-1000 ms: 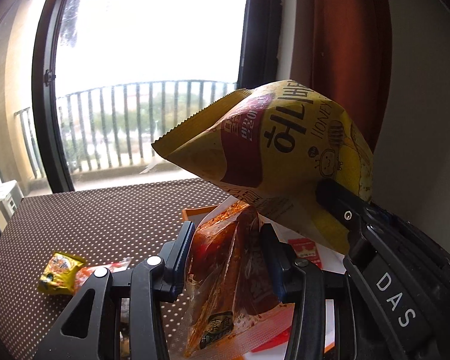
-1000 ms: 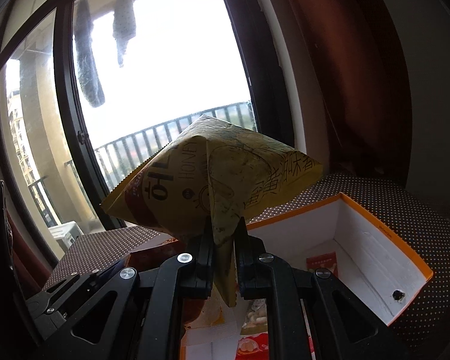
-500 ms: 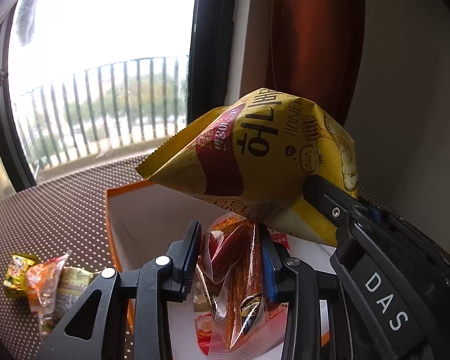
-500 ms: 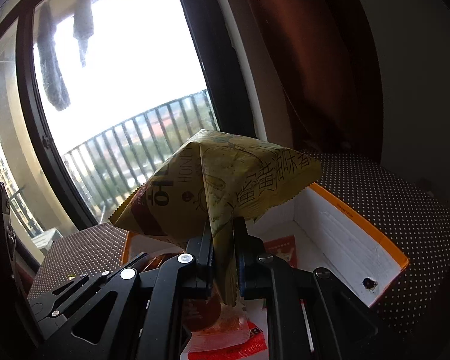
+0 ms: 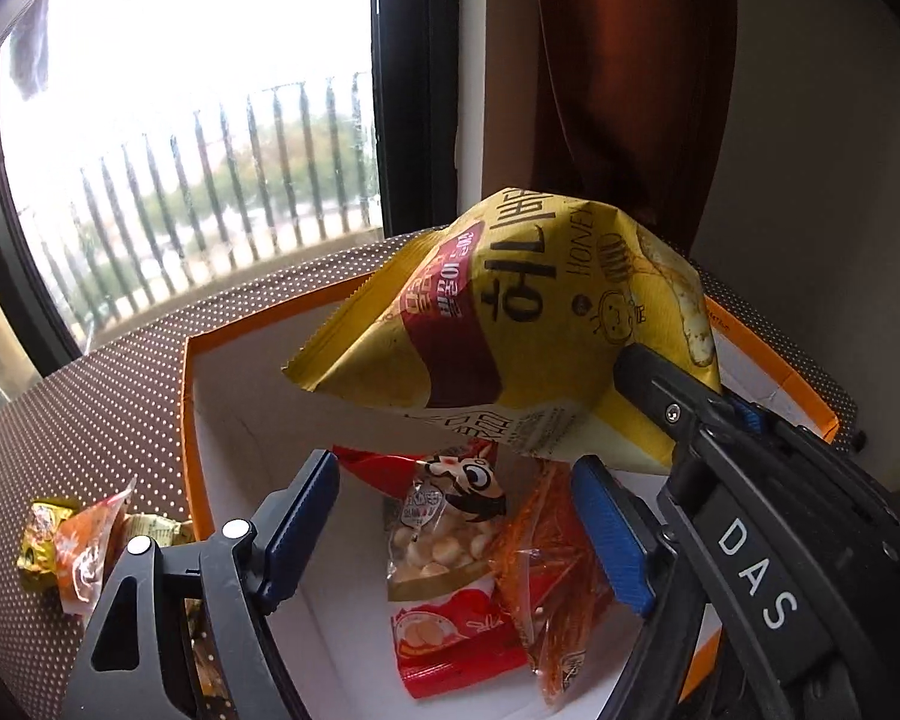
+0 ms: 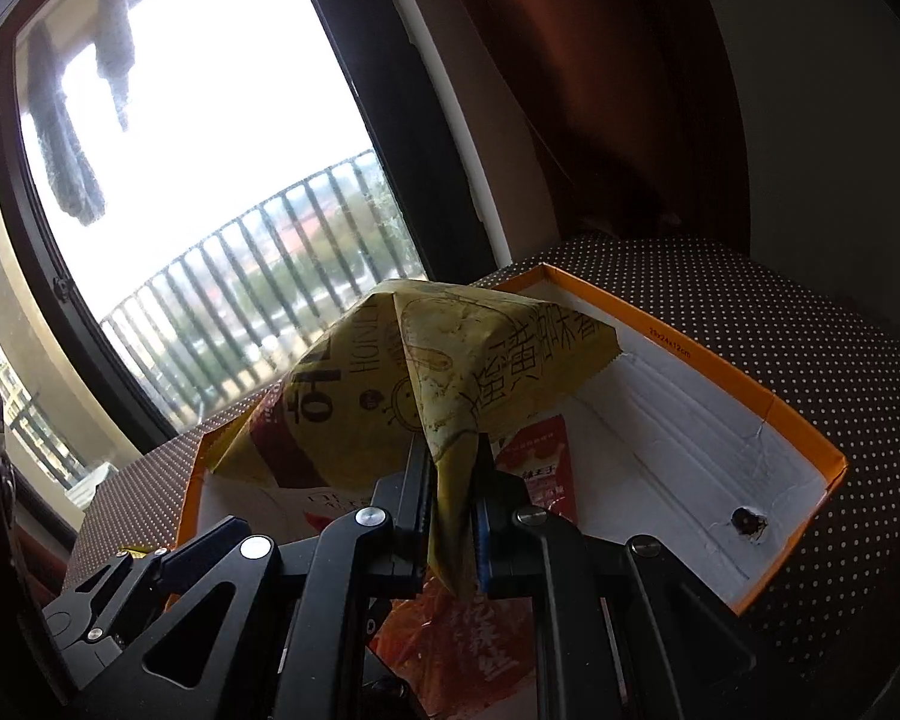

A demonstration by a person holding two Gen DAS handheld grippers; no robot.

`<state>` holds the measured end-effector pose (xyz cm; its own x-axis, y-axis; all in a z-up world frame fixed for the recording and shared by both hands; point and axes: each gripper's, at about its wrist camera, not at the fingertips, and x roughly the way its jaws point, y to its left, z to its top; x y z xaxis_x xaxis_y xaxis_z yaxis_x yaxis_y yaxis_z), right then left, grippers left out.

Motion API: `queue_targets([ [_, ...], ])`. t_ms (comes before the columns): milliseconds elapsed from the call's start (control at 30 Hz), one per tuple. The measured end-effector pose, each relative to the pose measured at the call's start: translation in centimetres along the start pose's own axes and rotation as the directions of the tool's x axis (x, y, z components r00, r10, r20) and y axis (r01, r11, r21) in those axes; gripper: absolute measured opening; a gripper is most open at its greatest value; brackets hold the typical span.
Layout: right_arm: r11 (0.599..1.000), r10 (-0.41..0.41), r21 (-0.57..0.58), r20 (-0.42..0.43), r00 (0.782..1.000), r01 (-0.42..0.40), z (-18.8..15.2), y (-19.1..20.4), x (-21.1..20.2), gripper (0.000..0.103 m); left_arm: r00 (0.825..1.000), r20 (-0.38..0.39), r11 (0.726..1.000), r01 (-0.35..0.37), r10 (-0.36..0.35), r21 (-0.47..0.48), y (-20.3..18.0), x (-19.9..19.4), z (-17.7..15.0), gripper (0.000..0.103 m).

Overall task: Organize snacks
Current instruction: 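Open both tools to drop the chip bag and orange packet into the box, then move both open tools back over the remaining snack pile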

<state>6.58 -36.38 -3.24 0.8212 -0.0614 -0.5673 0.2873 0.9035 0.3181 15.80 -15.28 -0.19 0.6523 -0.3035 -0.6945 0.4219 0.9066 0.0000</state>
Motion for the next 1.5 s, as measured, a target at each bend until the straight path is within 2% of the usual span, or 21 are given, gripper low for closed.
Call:
queue_targets([
  [133,1.0,-0.001,0.019,-0.021,1.0,0.001,-0.2,-0.2,0.5,0.014,1.0,-0.006,0.999,-0.021,0.021,0.024,-0.6,0.2,0.0,0.082],
  [300,0.998,-0.041,0.043,-0.057,0.998,0.044,0.2,-0.3,1.0,0.018,1.0,-0.03,0.999,0.01,-0.01,0.031,-0.6,1.1,0.5,0.082],
  [333,0.998,-0.043,0.036,-0.062,0.997,0.045,0.2,-0.3,0.8,0.026,1.0,-0.029,0.999,0.01,-0.009,0.036,-1.1,0.9,0.4,0.083],
  [367,0.998,-0.046,0.029,-0.066,0.997,0.048,0.2,-0.2,0.6,0.047,1.0,-0.026,0.999,0.013,-0.012,0.041,-1.1,0.8,0.4,0.085],
  [433,0.998,-0.057,0.032,-0.043,0.997,0.058,0.0,-0.2,-0.1,0.074,1.0,-0.011,0.999,0.013,-0.013,0.039,-1.2,0.6,0.1,0.087],
  [467,0.998,-0.058,0.022,-0.01,0.998,0.058,-0.3,0.1,-0.8,0.081,1.0,-0.002,0.999,0.013,-0.013,0.039,-1.1,0.4,0.0,0.089],
  [533,0.997,-0.077,0.001,0.021,0.997,0.077,-0.4,0.6,-1.5,0.085,1.0,0.008,0.999,0.015,-0.015,0.033,-1.1,0.2,-0.2,0.089],
  [767,0.998,-0.055,-0.01,0.008,0.998,0.055,-0.8,1.6,-2.9,0.091,0.999,0.029,1.0,0.015,-0.015,0.004,-1.1,-2.2,-1.4,0.089],
  [1000,0.998,-0.045,-0.03,0.032,0.998,0.046,-1.2,3.5,-4.1,0.091,0.998,0.066,1.0,0.009,-0.007,-0.023,-0.5,-4.3,-2.3,0.089],
  [1300,0.995,-0.017,-0.092,0.067,0.998,0.023,-1.5,6.7,-5.7,0.091,0.993,0.122,0.998,0.011,-0.002,-0.067,1.7,-7.4,-3.2,0.089],
  [1500,0.991,0.014,-0.137,0.08,0.997,-0.003,-1.8,9.1,-6.8,0.092,0.988,0.153,0.995,-0.013,0.028,-0.096,3.6,-9.1,-3.7,0.089],
])
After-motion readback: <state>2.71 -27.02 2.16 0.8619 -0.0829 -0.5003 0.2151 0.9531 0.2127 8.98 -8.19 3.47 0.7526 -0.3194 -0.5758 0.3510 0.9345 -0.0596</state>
